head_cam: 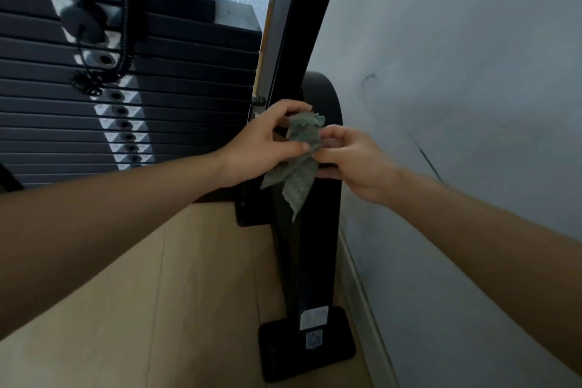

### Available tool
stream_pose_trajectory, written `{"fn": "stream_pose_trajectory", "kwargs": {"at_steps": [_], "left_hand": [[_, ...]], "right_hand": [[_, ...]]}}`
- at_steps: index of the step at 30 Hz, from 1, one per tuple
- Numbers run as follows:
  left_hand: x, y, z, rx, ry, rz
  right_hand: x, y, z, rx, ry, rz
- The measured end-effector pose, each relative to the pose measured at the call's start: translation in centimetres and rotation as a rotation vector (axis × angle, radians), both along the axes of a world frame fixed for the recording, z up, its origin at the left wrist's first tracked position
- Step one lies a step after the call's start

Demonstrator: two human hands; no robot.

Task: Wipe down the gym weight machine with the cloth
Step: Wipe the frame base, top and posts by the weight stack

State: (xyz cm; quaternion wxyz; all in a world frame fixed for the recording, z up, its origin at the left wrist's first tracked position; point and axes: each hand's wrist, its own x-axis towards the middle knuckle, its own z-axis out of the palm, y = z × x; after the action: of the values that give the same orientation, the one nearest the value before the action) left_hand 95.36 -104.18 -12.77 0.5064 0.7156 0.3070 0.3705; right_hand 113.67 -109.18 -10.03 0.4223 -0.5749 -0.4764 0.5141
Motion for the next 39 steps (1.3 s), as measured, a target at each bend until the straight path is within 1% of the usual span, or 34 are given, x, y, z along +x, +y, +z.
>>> {"fn": "stream_pose_trajectory", "kwargs": {"at_steps": [2, 5, 8, 9, 10, 11, 12, 13, 14, 15, 16, 17, 20, 21, 23, 26, 30, 33, 35, 37, 38, 39], "left_hand": [[-0.9, 0.1, 0.0, 0.079, 0.045, -0.068], [-1.4, -0.2, -1.3, 0.256, 0.156, -0.084], [-1.3, -0.1, -2.2, 0.402, 0.203, 0.020], [-1.3, 0.0, -2.2, 0.427, 0.200, 0.069], [-1.3, 0.2, -2.1, 0.420, 0.191, 0.100], [-1.5, 0.4, -2.1, 0.383, 0.182, 0.113], [-1.8, 0.6, -2.4, 0.337, 0.187, 0.116], [-2.3, 0.9, -2.9, 0.302, 0.217, 0.114], [-2.7, 1.2, -3.6, 0.286, 0.273, 0.105], [-3.1, 1.4, -4.4, 0.282, 0.343, 0.091], [-3.5, 1.7, -5.3, 0.285, 0.415, 0.076], [-3.6, 1.9, -6.2, 0.287, 0.479, 0.067], [-3.5, 2.5, -8.5, 0.267, 0.611, 0.052], [-3.4, 2.7, -9.1, 0.254, 0.638, 0.046], [-3.0, 3.2, -10.3, 0.226, 0.669, 0.041], [-2.3, 3.8, -12.2, 0.169, 0.655, 0.025], [-1.1, 4.5, -14.9, 0.173, 0.646, -0.037], [-0.3, 4.9, -16.4, 0.228, 0.637, -0.036], [0.1, 5.1, -17.5, 0.304, 0.618, -0.029], [0.8, 5.4, -18.8, 0.385, 0.606, -0.070], [1.2, 5.5, -19.4, 0.426, 0.636, -0.100], [1.6, 5.5, -20.0, 0.458, 0.704, -0.146]], "right_hand": [[-0.4, 0.5, 0.4, -0.074, 0.124, -0.062], [-1.2, 1.1, 0.5, -0.177, 0.314, -0.149], [-1.8, 0.8, 0.8, -0.256, 0.488, -0.121], [-1.9, 0.7, 0.9, -0.264, 0.476, -0.103], [-1.9, 0.7, 1.0, -0.240, 0.380, -0.095], [-1.6, 0.7, 0.7, -0.162, 0.184, -0.105], [-1.1, 0.9, 0.4, -0.028, -0.097, -0.147], [-0.5, 1.1, 0.0, 0.150, -0.408, -0.203], [0.2, 1.2, -0.4, 0.334, -0.671, -0.236], [0.7, 1.3, -0.8, 0.472, -0.843, -0.216], [1.1, 1.1, -1.4, 0.541, -0.936, -0.164], [1.5, 0.9, -2.0, 0.561, -1.003, -0.102], [2.1, 0.4, -4.0, 0.541, -1.270, 0.074], [2.2, 0.3, -4.6, 0.521, -1.331, 0.115], [2.3, 0.2, -5.6, 0.497, -1.386, 0.155], [2.2, 0.1, -7.0, 0.536, -1.402, 0.145], [2.3, 0.5, -7.8, 0.592, -1.394, 0.123], [2.6, 0.6, -7.9, 0.618, -1.381, 0.118], [2.8, 0.7, -8.1, 0.639, -1.372, 0.126], [2.9, 0.7, -8.1, 0.651, -1.364, 0.130], [2.9, 0.7, -8.1, 0.654, -1.362, 0.132], [3.0, 0.7, -8.2, 0.657, -1.363, 0.135]]}}
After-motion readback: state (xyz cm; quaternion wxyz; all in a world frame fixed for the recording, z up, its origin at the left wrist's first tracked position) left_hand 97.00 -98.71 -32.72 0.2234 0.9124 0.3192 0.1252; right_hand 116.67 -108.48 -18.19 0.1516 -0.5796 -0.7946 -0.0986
